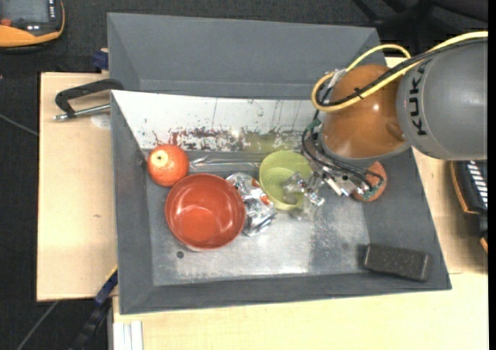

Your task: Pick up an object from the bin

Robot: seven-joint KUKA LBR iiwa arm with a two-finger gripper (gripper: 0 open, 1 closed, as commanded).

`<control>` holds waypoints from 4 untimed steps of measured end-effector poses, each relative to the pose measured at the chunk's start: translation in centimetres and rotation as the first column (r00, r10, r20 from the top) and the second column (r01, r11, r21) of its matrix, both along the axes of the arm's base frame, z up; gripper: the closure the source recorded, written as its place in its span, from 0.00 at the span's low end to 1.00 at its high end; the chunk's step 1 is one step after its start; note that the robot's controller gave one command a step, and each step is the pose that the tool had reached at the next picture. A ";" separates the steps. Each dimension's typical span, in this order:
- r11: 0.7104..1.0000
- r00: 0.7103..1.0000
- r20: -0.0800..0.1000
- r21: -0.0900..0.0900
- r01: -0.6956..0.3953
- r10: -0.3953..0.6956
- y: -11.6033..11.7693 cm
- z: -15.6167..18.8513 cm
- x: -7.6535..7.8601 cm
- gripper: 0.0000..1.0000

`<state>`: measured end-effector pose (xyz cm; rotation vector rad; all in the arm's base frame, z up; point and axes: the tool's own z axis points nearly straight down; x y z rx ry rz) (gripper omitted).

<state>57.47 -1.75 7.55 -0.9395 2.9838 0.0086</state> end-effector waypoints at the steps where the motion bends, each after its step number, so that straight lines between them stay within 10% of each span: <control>1: 0.999 0.999 -0.001 0.000 0.034 -0.034 -4.1 -0.5 -3.3 1.00; 2: 0.998 0.998 -0.003 0.001 0.067 -0.067 -5.5 -0.5 -5.8 1.00; 4: 0.993 0.993 0.008 0.003 0.119 -0.119 -12.5 -0.5 -4.3 1.00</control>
Offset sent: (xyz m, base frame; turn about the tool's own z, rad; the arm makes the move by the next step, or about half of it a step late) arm -0.0322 -0.0384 -0.0055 0.0272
